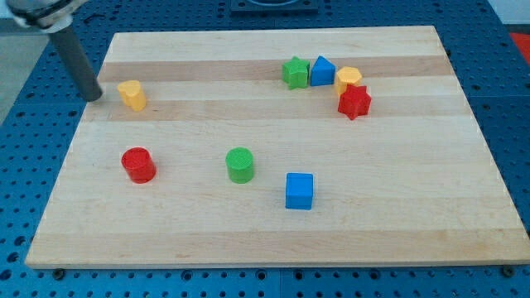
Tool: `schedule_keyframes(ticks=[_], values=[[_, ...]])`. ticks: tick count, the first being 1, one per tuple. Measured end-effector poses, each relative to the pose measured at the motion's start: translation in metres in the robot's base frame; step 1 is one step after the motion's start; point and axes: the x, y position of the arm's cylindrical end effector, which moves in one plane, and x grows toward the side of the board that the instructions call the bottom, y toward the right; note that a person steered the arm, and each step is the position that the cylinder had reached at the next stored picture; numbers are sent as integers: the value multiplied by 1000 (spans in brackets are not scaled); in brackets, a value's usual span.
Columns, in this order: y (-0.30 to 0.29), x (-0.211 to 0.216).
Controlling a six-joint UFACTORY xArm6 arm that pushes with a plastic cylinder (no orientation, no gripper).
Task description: Move yellow heart towards center
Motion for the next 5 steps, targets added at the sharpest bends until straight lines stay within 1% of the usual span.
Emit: schedule_keyframes(ticks=[1,3,5], values=[[0,12],[30,12],[90,12]])
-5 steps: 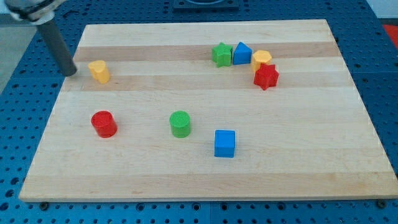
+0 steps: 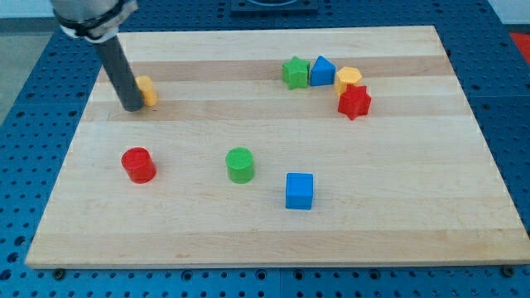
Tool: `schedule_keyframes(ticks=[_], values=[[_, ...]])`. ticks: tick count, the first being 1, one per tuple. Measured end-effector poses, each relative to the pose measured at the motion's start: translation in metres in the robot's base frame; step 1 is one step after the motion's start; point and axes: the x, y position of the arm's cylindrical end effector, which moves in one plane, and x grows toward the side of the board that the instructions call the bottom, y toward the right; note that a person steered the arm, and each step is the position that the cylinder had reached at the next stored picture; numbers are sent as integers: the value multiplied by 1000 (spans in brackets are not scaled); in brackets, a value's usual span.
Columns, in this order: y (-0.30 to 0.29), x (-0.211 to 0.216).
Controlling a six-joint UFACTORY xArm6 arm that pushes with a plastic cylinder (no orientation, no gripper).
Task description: Move yellow heart towards center
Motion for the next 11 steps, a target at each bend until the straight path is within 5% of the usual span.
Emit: schedule_keyframes(ticks=[3,6,11], values=[[-66,-27],[91,-28],[183,-29]])
